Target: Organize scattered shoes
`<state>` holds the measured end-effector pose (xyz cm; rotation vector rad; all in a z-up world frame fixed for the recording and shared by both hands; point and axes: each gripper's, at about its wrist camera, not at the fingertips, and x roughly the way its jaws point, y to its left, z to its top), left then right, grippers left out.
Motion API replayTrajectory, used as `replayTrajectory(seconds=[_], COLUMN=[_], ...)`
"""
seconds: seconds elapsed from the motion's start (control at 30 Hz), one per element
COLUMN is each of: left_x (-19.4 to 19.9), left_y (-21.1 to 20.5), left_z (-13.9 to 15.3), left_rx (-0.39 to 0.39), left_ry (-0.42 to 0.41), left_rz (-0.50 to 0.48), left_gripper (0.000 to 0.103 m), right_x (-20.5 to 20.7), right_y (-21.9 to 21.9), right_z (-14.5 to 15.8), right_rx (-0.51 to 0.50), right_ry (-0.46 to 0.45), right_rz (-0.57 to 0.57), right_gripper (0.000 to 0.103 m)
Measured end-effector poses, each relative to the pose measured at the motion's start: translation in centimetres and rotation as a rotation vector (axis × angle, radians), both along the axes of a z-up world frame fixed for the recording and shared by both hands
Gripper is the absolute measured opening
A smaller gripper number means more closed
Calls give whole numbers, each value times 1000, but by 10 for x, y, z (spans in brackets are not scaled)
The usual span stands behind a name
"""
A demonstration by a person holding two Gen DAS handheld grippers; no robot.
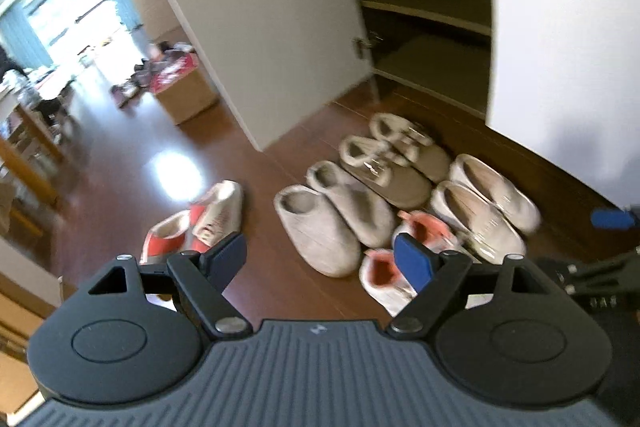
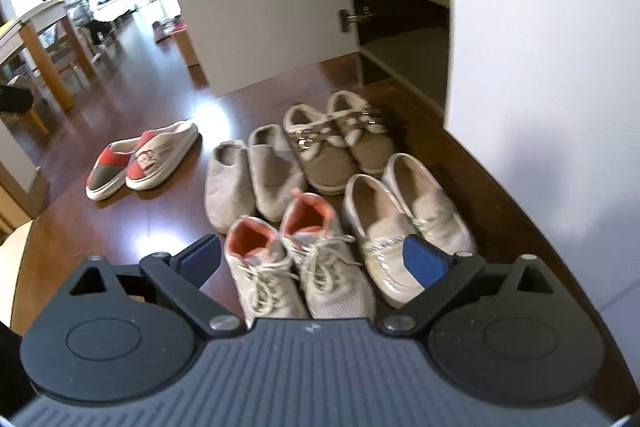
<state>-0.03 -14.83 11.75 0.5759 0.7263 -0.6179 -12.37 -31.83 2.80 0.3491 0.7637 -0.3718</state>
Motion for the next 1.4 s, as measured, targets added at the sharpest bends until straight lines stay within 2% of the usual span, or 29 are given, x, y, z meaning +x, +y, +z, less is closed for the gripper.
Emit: replayTrajectory(seconds=[0.17,0.37,0.67,1.1,1.2,1.4], left_x=[-29,-56,-73,-62,-51,-26], left_y=[-14,-23,-27,-20,-15,-1], left_z=[-16,-38,-57,-71,-70,-69], left_rx=[27,69,120,162,171,198], left_ry=[24,10,9,15,35,5], left_rz=[-44,-79,-103,-111,-99,-53], left_gripper=[83,83,83,83,83,83], right_x=[-19,-30,-37,-20,-13,7], right_y=[-2,-3,0,7,11,14], right_z=[1,0,-12,-34,-39,-48], right_rx=[-12,-17,-10,-13,-11,-7], right_ry=[9,26,77,181,201,237], right_rz=[-22,-20,-13,10,25,59], right_gripper=[99,100,102,102,102,102])
